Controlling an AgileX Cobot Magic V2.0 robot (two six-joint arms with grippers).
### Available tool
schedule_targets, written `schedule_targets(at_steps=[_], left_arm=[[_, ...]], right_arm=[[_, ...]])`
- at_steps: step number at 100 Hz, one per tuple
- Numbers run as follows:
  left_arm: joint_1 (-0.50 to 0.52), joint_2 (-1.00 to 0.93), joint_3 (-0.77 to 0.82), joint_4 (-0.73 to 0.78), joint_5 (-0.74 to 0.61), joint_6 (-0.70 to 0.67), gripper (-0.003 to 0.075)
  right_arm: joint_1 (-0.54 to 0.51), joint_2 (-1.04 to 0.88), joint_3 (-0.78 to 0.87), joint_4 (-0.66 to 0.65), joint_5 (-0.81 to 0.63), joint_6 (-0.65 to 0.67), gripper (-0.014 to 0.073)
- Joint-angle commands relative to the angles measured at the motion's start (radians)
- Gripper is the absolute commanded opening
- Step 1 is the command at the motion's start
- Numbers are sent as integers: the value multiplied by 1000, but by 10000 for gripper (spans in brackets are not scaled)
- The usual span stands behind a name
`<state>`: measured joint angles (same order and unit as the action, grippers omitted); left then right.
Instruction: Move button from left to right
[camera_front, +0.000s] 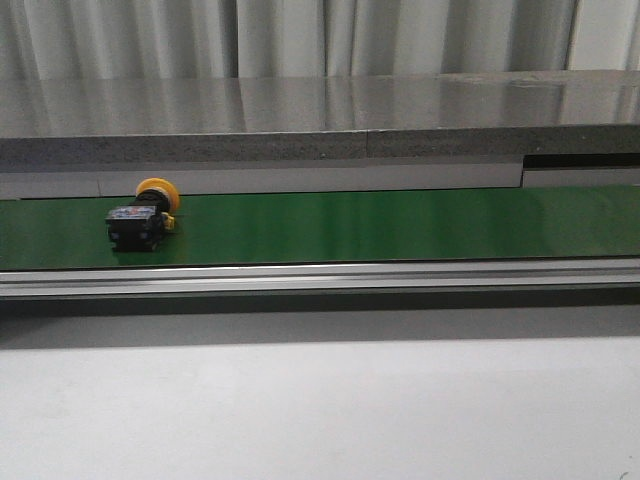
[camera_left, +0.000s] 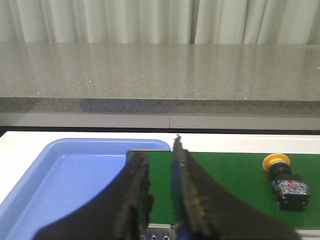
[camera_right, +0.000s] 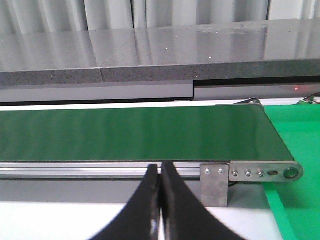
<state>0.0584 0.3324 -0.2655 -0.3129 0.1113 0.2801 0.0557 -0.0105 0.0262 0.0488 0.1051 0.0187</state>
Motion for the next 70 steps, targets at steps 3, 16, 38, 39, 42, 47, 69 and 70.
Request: schedule_targets(at_steps=[3,16,38,39,42,47,69,70], left_arm=[[-9,5,-27,-9,-79,1,-20],[-9,5,-27,-9,-77,1,-20],[-9,5,-27,-9,-77,1,-20],[-9,5,-27,-9,-77,1,-20],[-9,5,-27,-9,-77,1,-20],[-9,5,-27,-9,-77,1,-20],[-9,5,-27,-9,-77,1,-20],[-9,5,-27,-9,-77,1,-20]], right_arm=[[2,-19,-16,-13,-86,-1,-67],[2,-19,-16,-13,-86,-1,-67],[2,-19,-16,-13,-99,-1,-67],[2,-19,-16,-13,-99,-1,-67],[2,-19,-16,-13,-116,-1,-67],[2,-19,-16,-13,-138,-1,-67],[2,-17,-38,-13,-164,-1,-67],[2,-17,-40,-13,-157,-1,-67]])
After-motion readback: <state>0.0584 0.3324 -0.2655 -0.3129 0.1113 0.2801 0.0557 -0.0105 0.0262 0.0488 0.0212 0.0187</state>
